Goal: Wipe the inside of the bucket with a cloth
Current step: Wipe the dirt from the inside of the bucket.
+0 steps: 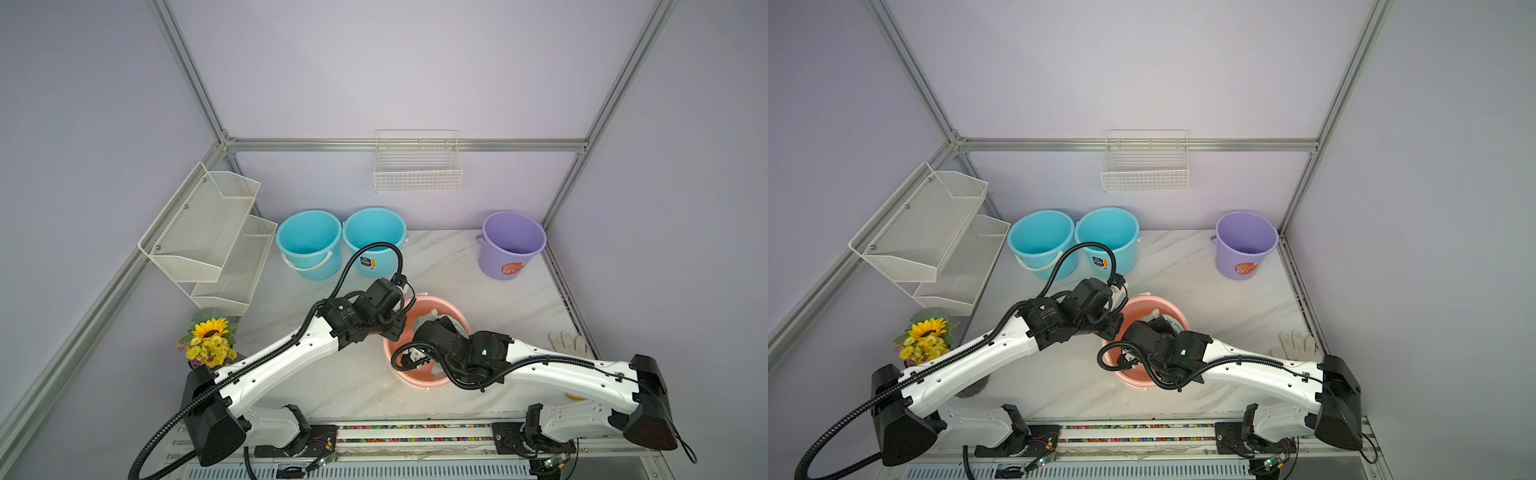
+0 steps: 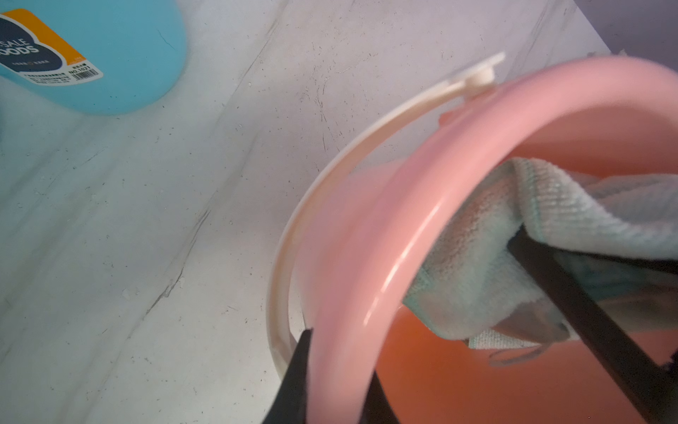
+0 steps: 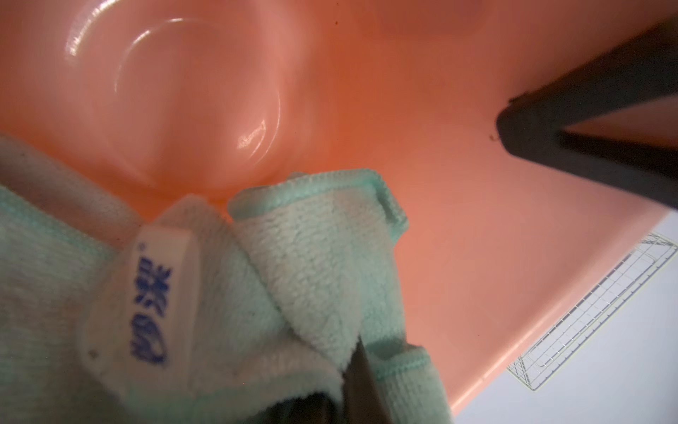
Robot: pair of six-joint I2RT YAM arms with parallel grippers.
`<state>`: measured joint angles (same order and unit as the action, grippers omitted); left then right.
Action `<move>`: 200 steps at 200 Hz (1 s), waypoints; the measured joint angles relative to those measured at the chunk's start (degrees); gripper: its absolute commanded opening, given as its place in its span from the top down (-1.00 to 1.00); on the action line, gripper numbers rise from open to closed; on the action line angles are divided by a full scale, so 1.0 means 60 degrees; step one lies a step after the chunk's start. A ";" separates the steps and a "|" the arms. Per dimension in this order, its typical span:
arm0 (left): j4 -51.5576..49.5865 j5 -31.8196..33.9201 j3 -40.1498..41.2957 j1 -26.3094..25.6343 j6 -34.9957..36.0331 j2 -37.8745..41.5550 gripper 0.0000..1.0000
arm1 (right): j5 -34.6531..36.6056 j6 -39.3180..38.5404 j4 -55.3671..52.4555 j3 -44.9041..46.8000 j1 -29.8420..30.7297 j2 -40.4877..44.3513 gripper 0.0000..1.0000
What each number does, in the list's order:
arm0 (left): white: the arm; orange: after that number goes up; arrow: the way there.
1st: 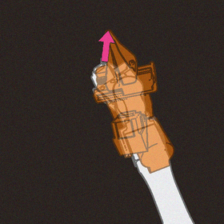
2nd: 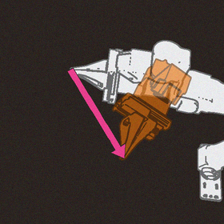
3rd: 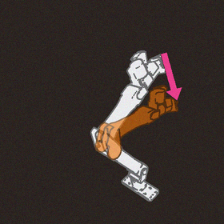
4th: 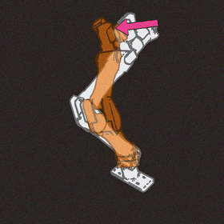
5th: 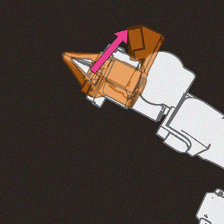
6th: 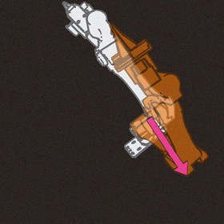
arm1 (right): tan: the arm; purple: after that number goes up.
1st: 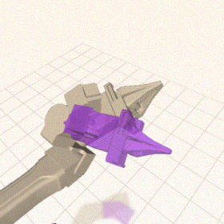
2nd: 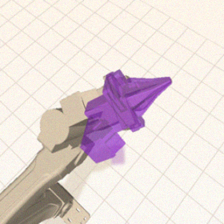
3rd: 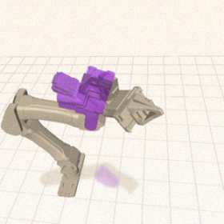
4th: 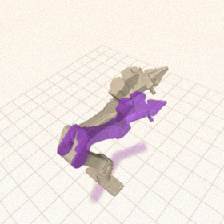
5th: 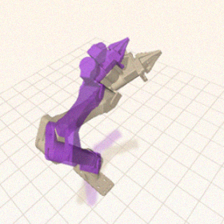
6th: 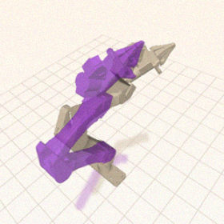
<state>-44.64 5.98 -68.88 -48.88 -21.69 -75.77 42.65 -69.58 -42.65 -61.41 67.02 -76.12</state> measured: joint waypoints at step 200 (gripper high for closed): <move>-0.0138 -0.0423 0.0164 0.0000 0.0459 0.0193 1.00 | -0.0018 0.0597 -0.0940 -0.1155 0.0339 -0.1384 1.00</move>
<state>-45.47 3.44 -67.90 -48.88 -18.94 -74.61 42.54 -66.00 -48.29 -68.34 69.06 -84.42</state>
